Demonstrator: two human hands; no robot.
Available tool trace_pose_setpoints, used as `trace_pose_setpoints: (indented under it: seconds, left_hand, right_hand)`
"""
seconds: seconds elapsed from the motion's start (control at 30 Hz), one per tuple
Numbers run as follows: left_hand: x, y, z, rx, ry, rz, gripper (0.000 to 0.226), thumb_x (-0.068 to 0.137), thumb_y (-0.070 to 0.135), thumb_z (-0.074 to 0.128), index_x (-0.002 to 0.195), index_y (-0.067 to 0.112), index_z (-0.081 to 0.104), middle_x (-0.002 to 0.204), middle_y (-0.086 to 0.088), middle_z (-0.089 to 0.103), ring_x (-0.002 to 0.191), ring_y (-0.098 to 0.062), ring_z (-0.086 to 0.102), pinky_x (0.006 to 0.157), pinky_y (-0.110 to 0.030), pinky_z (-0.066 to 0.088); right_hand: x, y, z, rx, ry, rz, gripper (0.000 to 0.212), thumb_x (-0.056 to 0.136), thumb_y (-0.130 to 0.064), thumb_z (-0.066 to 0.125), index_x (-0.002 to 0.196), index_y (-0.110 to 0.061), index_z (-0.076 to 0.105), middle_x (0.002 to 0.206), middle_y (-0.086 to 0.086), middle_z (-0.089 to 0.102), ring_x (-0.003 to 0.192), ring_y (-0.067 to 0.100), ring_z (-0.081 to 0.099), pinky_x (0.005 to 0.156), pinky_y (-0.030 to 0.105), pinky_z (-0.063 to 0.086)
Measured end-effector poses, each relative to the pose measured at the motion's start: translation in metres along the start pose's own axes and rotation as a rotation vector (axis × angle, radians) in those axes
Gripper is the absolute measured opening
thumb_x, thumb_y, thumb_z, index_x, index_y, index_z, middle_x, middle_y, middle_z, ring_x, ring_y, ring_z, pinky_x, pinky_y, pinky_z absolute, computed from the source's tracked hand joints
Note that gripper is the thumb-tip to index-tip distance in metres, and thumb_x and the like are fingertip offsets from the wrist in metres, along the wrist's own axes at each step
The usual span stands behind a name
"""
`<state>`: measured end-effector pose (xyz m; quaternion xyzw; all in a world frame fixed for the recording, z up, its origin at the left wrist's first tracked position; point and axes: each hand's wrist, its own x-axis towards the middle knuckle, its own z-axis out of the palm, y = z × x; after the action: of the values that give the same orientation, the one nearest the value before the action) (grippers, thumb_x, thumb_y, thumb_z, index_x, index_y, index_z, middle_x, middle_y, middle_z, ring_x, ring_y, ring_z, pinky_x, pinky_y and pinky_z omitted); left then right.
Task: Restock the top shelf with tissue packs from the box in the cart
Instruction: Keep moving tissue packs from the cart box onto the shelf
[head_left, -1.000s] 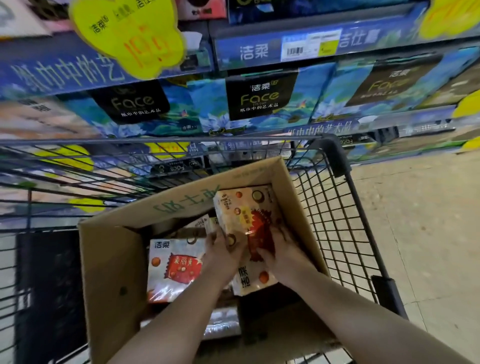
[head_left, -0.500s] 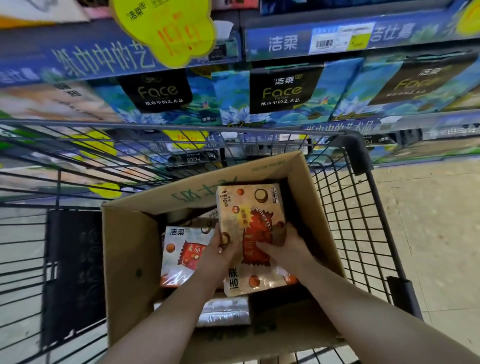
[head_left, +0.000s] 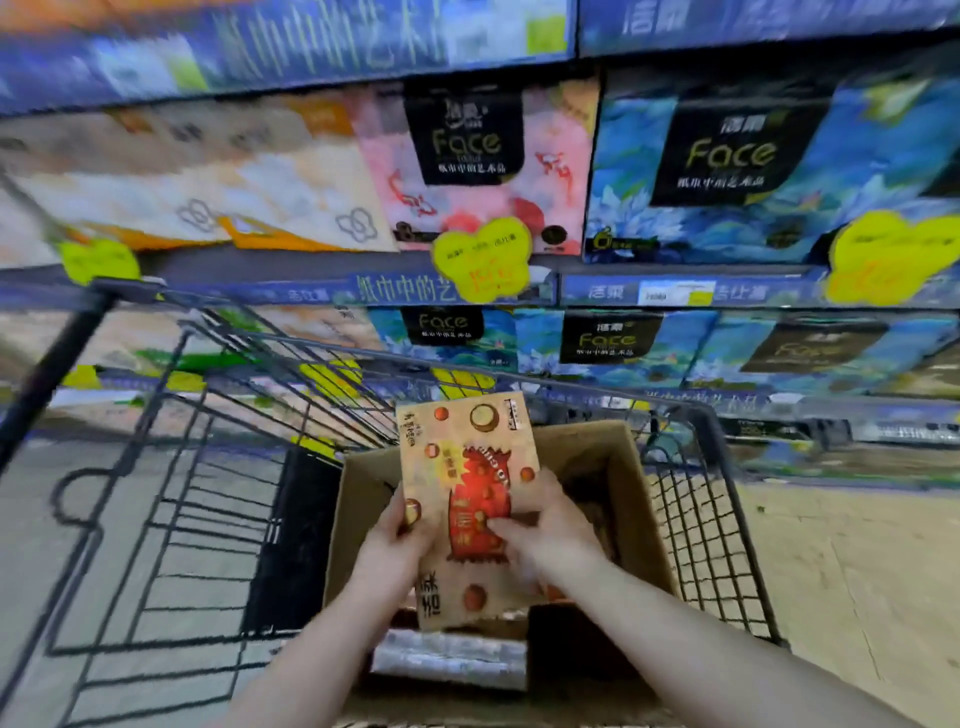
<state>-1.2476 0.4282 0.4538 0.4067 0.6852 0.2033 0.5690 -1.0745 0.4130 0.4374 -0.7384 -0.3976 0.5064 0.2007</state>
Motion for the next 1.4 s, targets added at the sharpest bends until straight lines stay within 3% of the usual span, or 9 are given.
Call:
trace_pose_setpoints:
  seconds: [0.07,0.17,0.27,0.4,0.6,0.9,1.07,1.27,1.4]
  left_hand:
    - [-0.023,0.017,-0.016,-0.074,0.046,0.041,0.038,0.093,0.021,0.056,0.128,0.031,0.045,0.091,0.006,0.067,0.076,-0.009,0.065,0.054,-0.015,0.052]
    - [-0.051,0.035,-0.041,-0.206,0.069,0.064,0.043,0.093,0.020,0.057,0.134,0.022,0.046,0.105,-0.006,0.071,0.090,-0.023,0.070,0.075,-0.035,0.057]
    - [-0.078,0.048,-0.070,-0.260,0.132,0.111,0.044,0.091,0.026,0.059,0.133,0.026,0.047,0.108,-0.006,0.071,0.095,-0.027,0.070,0.091,-0.048,0.052]
    - [-0.116,0.061,-0.116,-0.279,0.264,0.195,0.023,0.093,0.028,0.056,0.112,0.040,0.051,0.100,0.001,0.071,0.089,-0.019,0.070,0.080,-0.038,0.055]
    - [-0.178,0.063,-0.197,-0.359,0.391,0.335,0.030,0.095,0.027,0.052,0.124,0.033,0.048,0.107,0.001,0.071,0.087,-0.015,0.071,0.068,-0.028,0.055]
    - [-0.294,-0.010,-0.365,-0.411,0.621,0.432,0.026,0.092,0.031,0.056,0.118,0.030,0.055,0.102,0.002,0.073,0.088,-0.017,0.071,0.070,-0.033,0.055]
    - [-0.365,-0.068,-0.466,-0.390,0.785,0.475,0.024,0.093,0.033,0.056,0.115,0.024,0.054,0.103,0.001,0.071,0.089,-0.015,0.069,0.070,-0.029,0.053]
    - [-0.418,-0.113,-0.552,-0.422,0.895,0.507,0.013,0.091,0.034,0.057,0.104,0.033,0.054,0.103,0.002,0.070,0.092,-0.017,0.068,0.082,-0.038,0.055]
    - [-0.422,-0.132,-0.594,-0.457,0.930,0.497,0.025,0.092,0.035,0.056,0.116,0.029,0.052,0.103,0.002,0.070,0.090,-0.016,0.069,0.074,-0.034,0.056]
  right_hand:
    - [-0.012,-0.021,-0.001,0.028,-0.010,-0.122,0.080,0.063,-0.055,0.072,0.131,-0.030,0.039,0.121,-0.004,0.061,0.113,0.020,0.059,0.095,0.037,0.048]
    - [-0.032,-0.056,-0.002,0.061,-0.013,-0.269,0.095,0.060,-0.060,0.071,0.143,-0.035,0.031,0.130,-0.005,0.053,0.119,0.017,0.053,0.102,0.041,0.044]
    - [-0.054,-0.094,0.000,0.107,-0.048,-0.397,0.088,0.066,-0.053,0.075,0.141,-0.041,0.031,0.130,-0.011,0.049,0.117,0.011,0.051,0.104,0.040,0.042]
    - [-0.084,-0.148,0.017,0.115,-0.112,-0.573,0.073,0.075,-0.036,0.077,0.129,-0.049,0.029,0.115,-0.022,0.052,0.111,0.004,0.052,0.097,0.024,0.041]
    - [-0.143,-0.224,0.065,0.086,-0.179,-0.779,0.086,0.079,-0.033,0.074,0.146,-0.039,0.020,0.113,-0.020,0.047,0.117,0.009,0.049,0.091,0.027,0.039]
    - [-0.270,-0.304,0.223,0.053,-0.327,-0.987,0.092,0.078,-0.037,0.075,0.148,-0.040,0.015,0.129,-0.022,0.043,0.126,0.009,0.044,0.106,0.037,0.039]
    - [-0.349,-0.340,0.336,0.056,-0.441,-1.048,0.098,0.076,-0.035,0.076,0.151,-0.034,0.012,0.148,-0.009,0.038,0.131,0.016,0.042,0.107,0.042,0.039]
    - [-0.415,-0.377,0.430,0.033,-0.526,-1.111,0.087,0.076,-0.032,0.077,0.145,-0.034,0.023,0.130,-0.013,0.052,0.121,0.013,0.051,0.103,0.042,0.042]
    - [-0.427,-0.400,0.476,0.015,-0.574,-1.145,0.078,0.077,-0.029,0.076,0.140,-0.036,0.030,0.116,-0.017,0.052,0.116,0.009,0.051,0.096,0.032,0.040]
